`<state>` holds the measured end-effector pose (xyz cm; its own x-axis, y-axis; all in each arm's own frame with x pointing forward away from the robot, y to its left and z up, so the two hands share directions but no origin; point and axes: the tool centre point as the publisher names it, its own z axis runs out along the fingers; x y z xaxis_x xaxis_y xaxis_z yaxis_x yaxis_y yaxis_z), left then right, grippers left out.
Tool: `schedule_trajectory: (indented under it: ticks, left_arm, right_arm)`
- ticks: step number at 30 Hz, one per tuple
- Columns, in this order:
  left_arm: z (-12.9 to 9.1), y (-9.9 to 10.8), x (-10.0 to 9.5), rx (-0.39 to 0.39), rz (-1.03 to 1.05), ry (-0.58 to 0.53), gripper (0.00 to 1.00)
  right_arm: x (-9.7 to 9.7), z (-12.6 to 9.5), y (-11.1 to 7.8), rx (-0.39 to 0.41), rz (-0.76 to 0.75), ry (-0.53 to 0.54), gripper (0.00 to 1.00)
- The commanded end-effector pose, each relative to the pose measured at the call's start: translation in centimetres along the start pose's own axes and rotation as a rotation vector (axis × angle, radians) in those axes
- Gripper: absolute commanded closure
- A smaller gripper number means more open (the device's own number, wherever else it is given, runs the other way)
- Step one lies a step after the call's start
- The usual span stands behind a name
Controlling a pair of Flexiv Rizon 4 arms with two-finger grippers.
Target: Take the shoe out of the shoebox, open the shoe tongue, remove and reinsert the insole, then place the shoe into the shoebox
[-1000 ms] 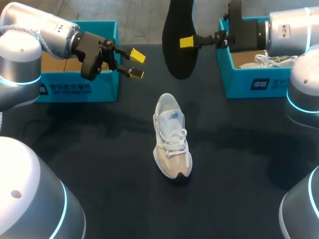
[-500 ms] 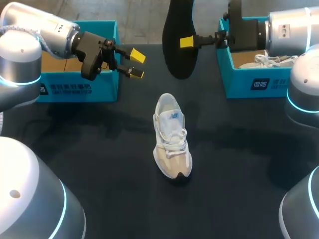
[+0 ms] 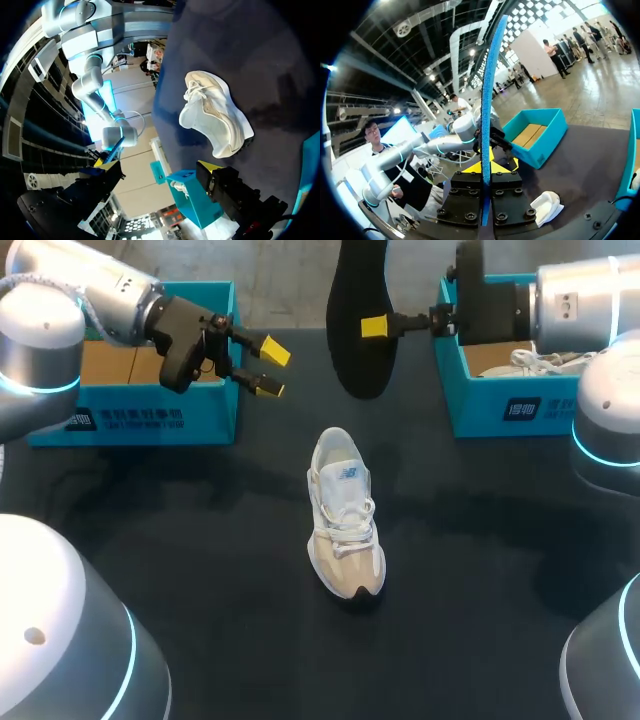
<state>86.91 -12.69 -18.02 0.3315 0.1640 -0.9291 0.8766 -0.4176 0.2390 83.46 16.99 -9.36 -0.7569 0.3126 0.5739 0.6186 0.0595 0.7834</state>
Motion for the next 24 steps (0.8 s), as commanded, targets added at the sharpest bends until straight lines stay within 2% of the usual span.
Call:
schedule_trajectory:
  ticks: [1, 7, 15, 24]
  left_arm:
    - [-0.7, 0.1, 0.6, 0.066, -0.004, 0.008, 0.0]
    - [-0.8, -1.1, 1.9, 0.062, -0.011, 0.038, 0.0]
    - [-0.7, -2.2, 3.0, -0.028, 0.003, 0.079, 0.0]
    - [0.2, -2.7, 4.5, -0.025, -0.015, 0.157, 0.0]
  right_arm:
    - [-1.3, 1.3, 0.4, 0.036, -0.038, 0.005, 1.0]
    - [-2.8, 2.2, 0.4, 0.062, -0.12, 0.022, 1.0]
    - [-4.9, 3.1, 0.0, 0.059, -0.243, 0.06, 1.0]
    - [-7.5, 4.0, -2.2, 0.082, -0.259, 0.097, 1.0]
